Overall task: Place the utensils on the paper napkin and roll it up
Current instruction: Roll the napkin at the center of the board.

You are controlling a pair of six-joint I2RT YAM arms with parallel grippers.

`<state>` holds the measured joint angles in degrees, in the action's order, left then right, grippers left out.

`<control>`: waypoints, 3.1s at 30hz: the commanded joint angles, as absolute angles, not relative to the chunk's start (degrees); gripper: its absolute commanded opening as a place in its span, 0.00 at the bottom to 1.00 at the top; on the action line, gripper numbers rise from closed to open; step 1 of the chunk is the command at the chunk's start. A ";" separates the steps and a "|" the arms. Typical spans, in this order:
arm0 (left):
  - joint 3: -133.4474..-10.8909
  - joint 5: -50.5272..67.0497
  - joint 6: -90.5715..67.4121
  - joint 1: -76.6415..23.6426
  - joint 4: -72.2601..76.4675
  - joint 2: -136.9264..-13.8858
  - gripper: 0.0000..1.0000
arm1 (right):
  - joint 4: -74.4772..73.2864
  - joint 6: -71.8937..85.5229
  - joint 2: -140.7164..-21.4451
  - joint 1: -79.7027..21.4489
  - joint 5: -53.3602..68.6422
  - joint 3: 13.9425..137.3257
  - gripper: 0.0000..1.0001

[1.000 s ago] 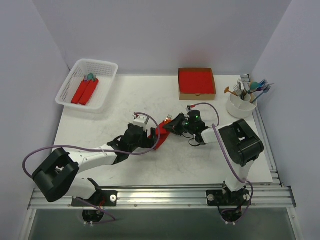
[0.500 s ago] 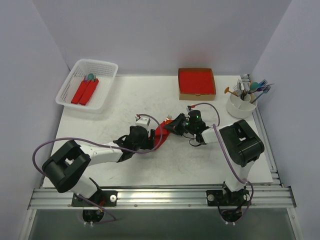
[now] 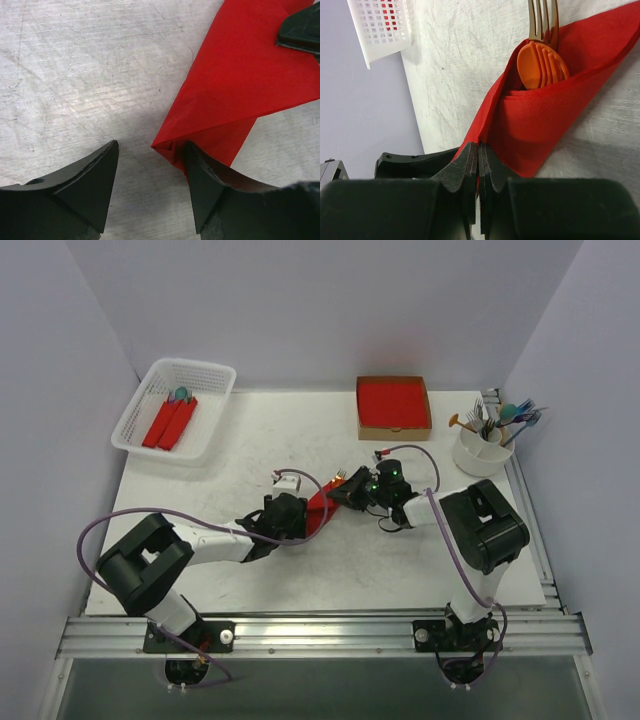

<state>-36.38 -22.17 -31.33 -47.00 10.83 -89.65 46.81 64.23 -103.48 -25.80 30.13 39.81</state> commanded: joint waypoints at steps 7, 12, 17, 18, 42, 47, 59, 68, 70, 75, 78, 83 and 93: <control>-39.37 -27.42 -33.22 -49.31 4.57 -91.85 0.63 | 45.44 62.05 -98.88 -25.05 30.76 39.20 0.00; -39.55 -27.95 -33.22 -49.39 4.39 -91.93 0.60 | 44.30 60.74 -98.00 -23.56 31.02 38.06 0.00; -41.74 -28.30 -32.61 -49.40 1.94 -93.60 0.43 | 43.94 59.68 -98.61 -22.59 31.20 37.18 0.00; -42.44 -28.56 -32.61 -49.39 1.50 -93.86 0.42 | 43.95 59.50 -98.79 -22.50 31.20 37.09 0.00; -46.58 -31.99 -31.99 -52.65 -4.22 -92.55 0.47 | 37.01 56.16 -92.55 -23.38 27.96 37.18 0.00; -46.67 -32.17 -32.25 -52.91 -4.74 -92.55 0.49 | 36.56 55.90 -91.23 -24.17 26.28 35.60 0.00; -46.93 -32.70 -32.78 -53.53 -5.01 -91.50 0.54 | 39.02 58.18 -88.51 -29.44 18.82 30.33 0.00; -46.85 -33.13 -32.70 -53.79 -5.63 -91.49 0.54 | 37.18 57.30 -85.96 -29.71 16.70 28.48 0.00; -46.85 -33.05 -32.70 -53.96 -5.45 -91.23 0.54 | 37.61 57.13 -86.22 -29.79 16.44 27.86 0.00; -45.27 -31.47 -31.47 -54.49 -3.70 -87.90 0.63 | 39.11 57.39 -87.01 -29.71 15.82 26.81 0.00; -44.12 -29.97 -30.59 -54.49 -3.07 -85.00 0.68 | 39.73 57.39 -87.27 -29.79 15.47 26.37 0.00; -42.63 -26.47 -29.01 -54.84 -2.29 -80.08 0.70 | 40.69 57.39 -87.80 -29.79 15.29 25.84 0.00; -38.76 -23.20 -24.09 -55.63 6.93 -77.08 0.71 | 40.43 55.81 -88.42 -29.36 16.35 26.63 0.00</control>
